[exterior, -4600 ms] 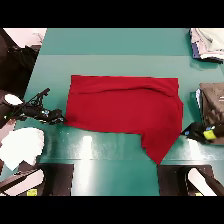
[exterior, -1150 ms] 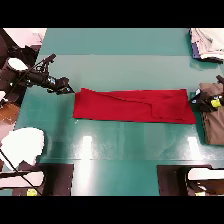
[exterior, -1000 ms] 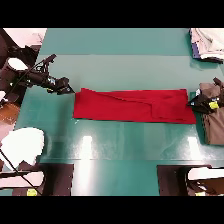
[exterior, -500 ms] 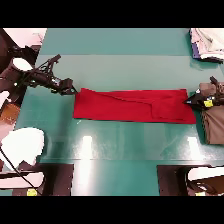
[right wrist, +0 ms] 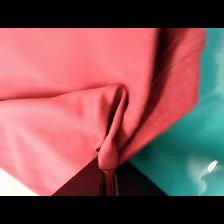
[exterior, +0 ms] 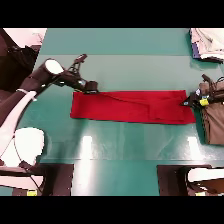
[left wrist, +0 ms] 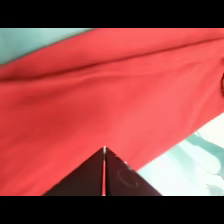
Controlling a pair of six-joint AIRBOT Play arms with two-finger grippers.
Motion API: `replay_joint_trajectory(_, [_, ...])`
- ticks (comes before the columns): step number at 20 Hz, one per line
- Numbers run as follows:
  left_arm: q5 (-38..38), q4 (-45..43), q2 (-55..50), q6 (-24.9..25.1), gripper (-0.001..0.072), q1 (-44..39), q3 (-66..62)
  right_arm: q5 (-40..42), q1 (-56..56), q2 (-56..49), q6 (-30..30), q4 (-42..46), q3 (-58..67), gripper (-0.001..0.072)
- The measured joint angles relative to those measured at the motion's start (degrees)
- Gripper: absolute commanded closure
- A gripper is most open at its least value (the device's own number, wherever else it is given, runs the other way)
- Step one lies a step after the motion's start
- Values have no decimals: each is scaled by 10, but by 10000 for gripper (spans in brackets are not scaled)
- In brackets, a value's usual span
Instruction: Fold the shirts.
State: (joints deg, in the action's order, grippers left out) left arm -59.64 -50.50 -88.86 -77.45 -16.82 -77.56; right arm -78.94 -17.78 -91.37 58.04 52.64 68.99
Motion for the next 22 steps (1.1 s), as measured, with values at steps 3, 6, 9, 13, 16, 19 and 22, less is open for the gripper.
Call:
replay_joint_trajectory(3, [12,0,-74,-5,685,-50,-77,-34,30,44,36,-2,38,701])
replay_joint_trajectory(6, [16,0,-149,-13,684,-96,-153,-66,85,69,80,-5,109,701])
replay_joint_trajectory(9, [16,0,-207,-18,684,-134,-200,-85,158,77,116,-6,192,701])
replay_joint_trajectory(13, [17,-2,-240,-20,685,-154,-222,-98,253,58,143,-6,299,701])
replay_joint_trajectory(16, [18,-12,-249,-20,684,-159,-227,-102,313,30,158,-5,371,701])
replay_joint_trajectory(19, [14,-23,-251,-21,685,-158,-229,-102,362,-1,167,-5,438,701])
replay_joint_trajectory(22, [-7,-29,-250,-22,685,-149,-229,-95,396,-17,173,-5,465,701])
